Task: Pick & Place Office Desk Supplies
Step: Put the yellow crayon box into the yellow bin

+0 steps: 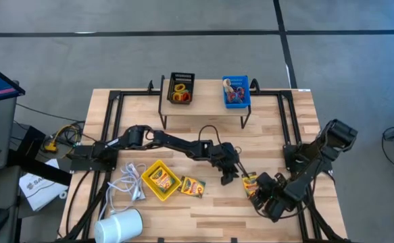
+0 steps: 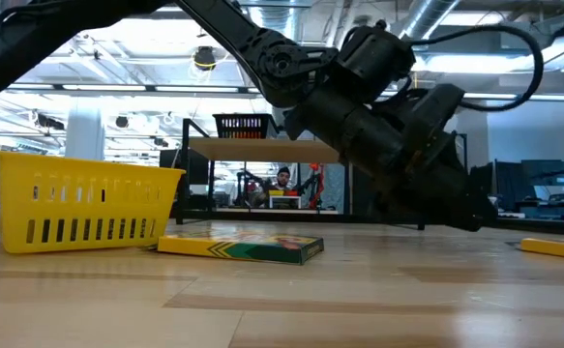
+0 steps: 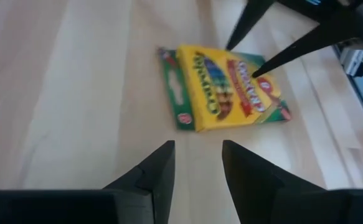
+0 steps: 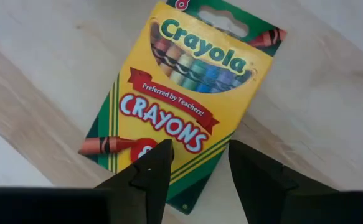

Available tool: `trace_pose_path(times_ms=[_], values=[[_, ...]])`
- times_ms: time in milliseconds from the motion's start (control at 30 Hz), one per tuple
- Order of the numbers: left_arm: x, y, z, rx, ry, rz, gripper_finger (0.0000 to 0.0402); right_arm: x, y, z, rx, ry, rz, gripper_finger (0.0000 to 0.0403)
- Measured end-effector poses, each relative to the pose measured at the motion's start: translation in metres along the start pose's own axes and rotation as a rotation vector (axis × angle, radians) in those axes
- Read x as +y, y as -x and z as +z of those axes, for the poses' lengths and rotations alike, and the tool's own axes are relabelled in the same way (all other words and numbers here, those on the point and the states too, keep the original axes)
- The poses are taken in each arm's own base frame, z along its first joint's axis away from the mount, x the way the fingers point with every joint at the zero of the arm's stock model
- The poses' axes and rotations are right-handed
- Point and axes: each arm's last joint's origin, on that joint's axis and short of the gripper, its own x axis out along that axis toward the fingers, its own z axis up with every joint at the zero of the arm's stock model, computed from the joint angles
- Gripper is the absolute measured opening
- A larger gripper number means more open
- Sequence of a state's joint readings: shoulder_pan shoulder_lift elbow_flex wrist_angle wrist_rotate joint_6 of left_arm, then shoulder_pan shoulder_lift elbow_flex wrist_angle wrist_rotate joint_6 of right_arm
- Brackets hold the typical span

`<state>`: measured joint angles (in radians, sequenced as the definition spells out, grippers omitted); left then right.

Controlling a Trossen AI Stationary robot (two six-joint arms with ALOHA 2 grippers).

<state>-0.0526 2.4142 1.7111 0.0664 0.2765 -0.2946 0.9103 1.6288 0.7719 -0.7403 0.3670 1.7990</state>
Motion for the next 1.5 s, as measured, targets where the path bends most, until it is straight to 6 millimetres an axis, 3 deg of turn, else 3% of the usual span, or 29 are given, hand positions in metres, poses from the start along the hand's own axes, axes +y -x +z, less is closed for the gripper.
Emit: trace_pose_path(times_ms=[333,767,1500], values=[[-0.006,0.01,0.012,-0.028,-0.063,0.006,0.0122,0.006,-0.001,0.013,-0.015,0.027,0.051,0.0159],[0.004,0.017,-0.003,0.093,-0.014,0.179,0.0117,0.016,-0.009,0.031,-0.055,0.091,0.108,0.0159],[-0.002,0.016,-0.006,0.117,0.009,0.09,0.0117,0.023,-0.012,0.043,-0.096,0.144,0.145,0.0159]])
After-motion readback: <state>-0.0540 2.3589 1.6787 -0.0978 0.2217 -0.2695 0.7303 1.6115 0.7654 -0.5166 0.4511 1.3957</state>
